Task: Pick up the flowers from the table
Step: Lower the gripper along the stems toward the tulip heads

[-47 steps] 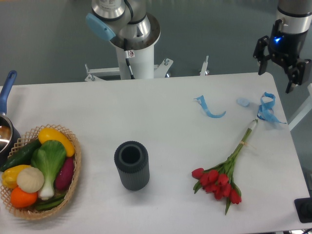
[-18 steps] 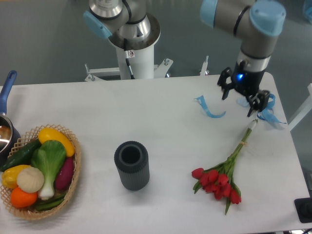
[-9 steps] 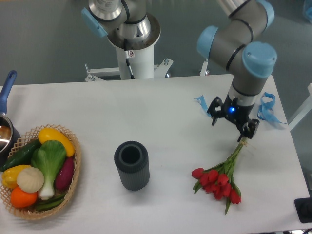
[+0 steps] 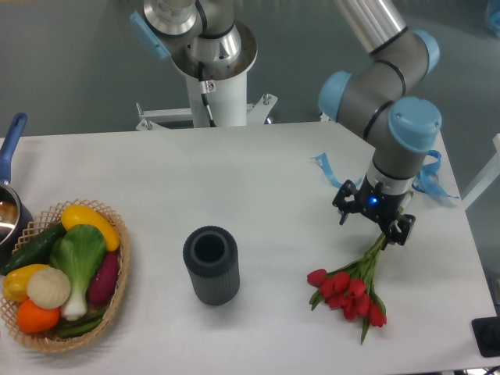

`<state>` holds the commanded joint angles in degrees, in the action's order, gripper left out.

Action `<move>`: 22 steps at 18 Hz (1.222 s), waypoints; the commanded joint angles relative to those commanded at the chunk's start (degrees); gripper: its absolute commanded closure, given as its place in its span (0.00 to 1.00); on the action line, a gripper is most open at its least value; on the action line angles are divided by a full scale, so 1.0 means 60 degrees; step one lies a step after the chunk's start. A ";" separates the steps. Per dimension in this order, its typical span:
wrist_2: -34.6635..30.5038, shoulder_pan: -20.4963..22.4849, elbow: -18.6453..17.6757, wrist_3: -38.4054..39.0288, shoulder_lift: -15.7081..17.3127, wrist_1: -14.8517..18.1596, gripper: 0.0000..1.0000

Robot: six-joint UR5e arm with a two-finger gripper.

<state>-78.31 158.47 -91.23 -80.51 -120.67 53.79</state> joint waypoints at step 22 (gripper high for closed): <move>-0.0571 -0.0190 -0.0118 0.0586 -0.0719 -0.0995 0.00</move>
<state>-81.74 157.32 -91.94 -76.99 -124.98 47.82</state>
